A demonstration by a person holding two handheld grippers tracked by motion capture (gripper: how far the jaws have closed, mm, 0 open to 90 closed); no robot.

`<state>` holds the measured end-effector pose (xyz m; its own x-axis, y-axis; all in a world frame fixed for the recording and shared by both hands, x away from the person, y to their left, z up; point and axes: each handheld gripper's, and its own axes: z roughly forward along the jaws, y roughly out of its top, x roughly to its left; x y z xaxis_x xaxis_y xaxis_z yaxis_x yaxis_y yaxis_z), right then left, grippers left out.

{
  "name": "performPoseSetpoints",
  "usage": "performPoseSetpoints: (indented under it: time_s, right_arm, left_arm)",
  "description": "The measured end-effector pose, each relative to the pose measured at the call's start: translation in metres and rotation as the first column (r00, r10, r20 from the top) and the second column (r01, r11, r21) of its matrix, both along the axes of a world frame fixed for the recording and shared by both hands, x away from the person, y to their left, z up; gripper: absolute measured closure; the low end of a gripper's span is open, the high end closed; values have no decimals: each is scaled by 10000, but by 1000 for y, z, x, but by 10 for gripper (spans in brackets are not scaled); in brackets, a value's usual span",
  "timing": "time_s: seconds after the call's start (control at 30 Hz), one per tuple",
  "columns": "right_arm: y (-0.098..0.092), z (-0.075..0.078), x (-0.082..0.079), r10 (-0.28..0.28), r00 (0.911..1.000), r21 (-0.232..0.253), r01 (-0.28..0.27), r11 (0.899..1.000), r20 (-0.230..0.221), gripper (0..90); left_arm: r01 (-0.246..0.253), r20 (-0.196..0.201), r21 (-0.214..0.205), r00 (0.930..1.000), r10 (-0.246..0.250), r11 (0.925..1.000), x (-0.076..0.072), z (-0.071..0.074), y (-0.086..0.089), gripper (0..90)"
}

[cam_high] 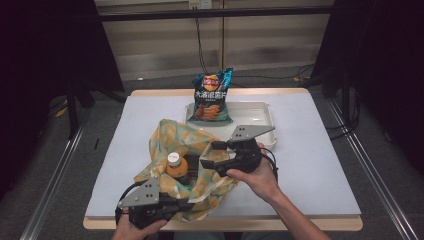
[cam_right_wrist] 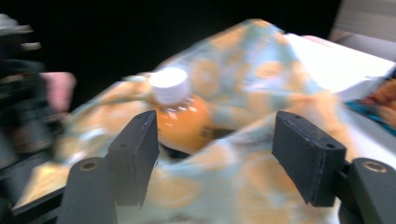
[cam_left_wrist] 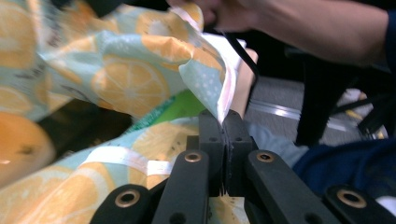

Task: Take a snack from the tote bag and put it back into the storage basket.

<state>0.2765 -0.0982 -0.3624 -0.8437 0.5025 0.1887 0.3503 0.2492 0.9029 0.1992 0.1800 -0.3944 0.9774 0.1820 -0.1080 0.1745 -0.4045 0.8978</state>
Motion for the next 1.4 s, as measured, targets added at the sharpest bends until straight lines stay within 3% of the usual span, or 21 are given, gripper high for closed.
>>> performPoseSetpoints:
  time_s: [0.23, 0.3, 0.43, 0.77, 1.03, 1.17, 1.27, 1.4]
  right_arm:
    - [-7, -14, 8, -948, 9954, -124, 946, 9954, -134, 267]
    - [-7, -17, 10, -1096, 9939, -166, 1094, 9939, -141, 257]
    - [-8, -24, 15, -1291, 9914, -135, 1288, 9916, -235, 265]
    - [-3, -38, 22, -1147, 9924, -201, 1139, 9933, -441, 432]
    - [4, -52, 27, -1209, 9910, -292, 1193, 9924, -581, 366]
    - [8, -57, 28, -1174, 9909, -390, 1150, 9926, -655, 392]
    - [10, -62, 27, -1048, 9927, -492, 1020, 9936, -590, 517]
    - [9, -68, 23, -786, 9961, -582, 761, 9954, -406, 817]
  left_arm:
    - [392, -331, 435, 9987, -378, 9983, -2, -14, -4, 887]
    - [544, -340, 738, 9981, -520, 9958, 1, -18, -5, 887]
    - [427, -501, 985, 9980, -378, 9942, 4, -24, -4, 887]
    - [-176, -646, 1521, 9975, 277, 9882, 18, -39, 2, 887]
    - [-482, -955, 1811, 9932, 663, 9823, 34, -51, 12, 888]
    - [-639, -1164, 1926, 9893, 875, 9792, 38, -56, 16, 888]
    - [-668, -1127, 1968, 9895, 903, 9782, 39, -57, 16, 888]
    - [-646, -1147, 1846, 9896, 868, 9807, 38, -58, 16, 888]
